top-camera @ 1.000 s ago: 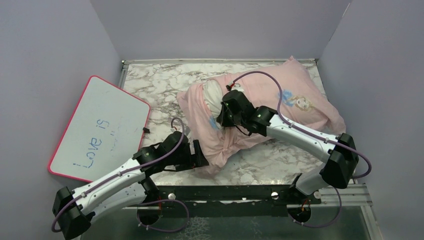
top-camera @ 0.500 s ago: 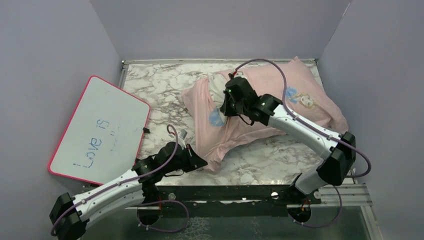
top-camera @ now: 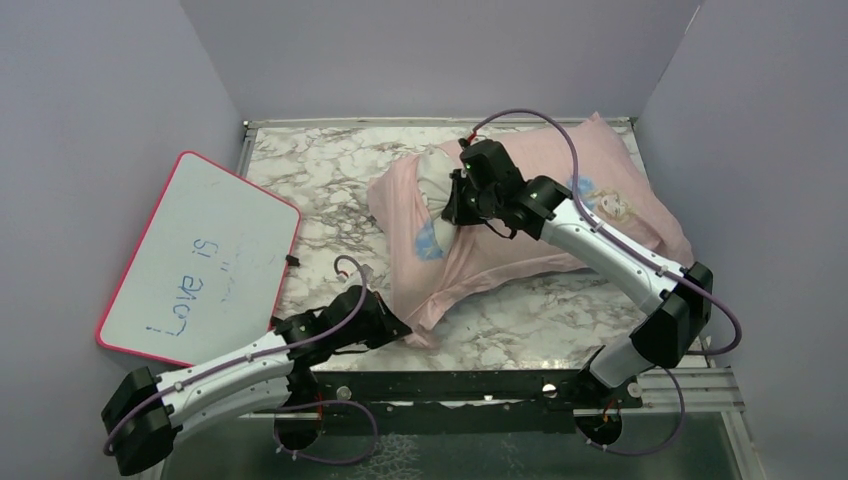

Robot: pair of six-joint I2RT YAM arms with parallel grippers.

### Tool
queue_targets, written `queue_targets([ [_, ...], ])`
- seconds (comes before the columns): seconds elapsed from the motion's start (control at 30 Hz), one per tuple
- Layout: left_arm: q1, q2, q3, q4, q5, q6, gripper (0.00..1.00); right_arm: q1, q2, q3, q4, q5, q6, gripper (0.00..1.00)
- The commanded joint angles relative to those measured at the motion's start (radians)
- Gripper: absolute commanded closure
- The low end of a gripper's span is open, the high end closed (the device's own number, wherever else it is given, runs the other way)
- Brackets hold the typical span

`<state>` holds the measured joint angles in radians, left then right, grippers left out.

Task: Remove the pillowcase from the pillow
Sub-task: Remove the pillow from the pillowcase.

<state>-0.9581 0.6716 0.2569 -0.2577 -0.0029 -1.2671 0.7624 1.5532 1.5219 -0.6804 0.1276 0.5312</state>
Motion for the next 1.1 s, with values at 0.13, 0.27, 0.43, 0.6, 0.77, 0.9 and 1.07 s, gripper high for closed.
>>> queue_targets([
  [0.13,-0.023,0.129,0.299,-0.322,-0.16,0.167,0.74,-0.064,-0.122,-0.248,0.306,-0.091,0.022,0.99],
  [0.27,-0.022,0.159,0.462,-0.424,-0.281,0.179,0.35,-0.063,-0.142,-0.386,0.347,-0.17,0.053,0.99],
  [0.43,-0.022,0.309,0.629,-0.447,-0.328,0.265,0.08,-0.062,-0.168,-0.472,0.386,-0.199,0.07,0.99],
  [0.6,-0.014,0.515,0.792,-0.445,-0.353,0.338,0.12,-0.063,-0.179,-0.495,0.39,-0.222,0.071,0.99],
  [0.77,0.081,0.641,0.837,-0.376,-0.317,0.39,0.24,-0.062,-0.213,-0.512,0.386,-0.213,0.076,0.99],
  [0.9,0.122,0.672,0.821,-0.3,-0.246,0.418,0.22,-0.063,-0.231,-0.515,0.373,-0.203,0.073,0.99],
  [1.07,0.125,0.642,0.773,-0.237,-0.16,0.414,0.28,-0.063,-0.233,-0.513,0.365,-0.182,0.071,0.99],
])
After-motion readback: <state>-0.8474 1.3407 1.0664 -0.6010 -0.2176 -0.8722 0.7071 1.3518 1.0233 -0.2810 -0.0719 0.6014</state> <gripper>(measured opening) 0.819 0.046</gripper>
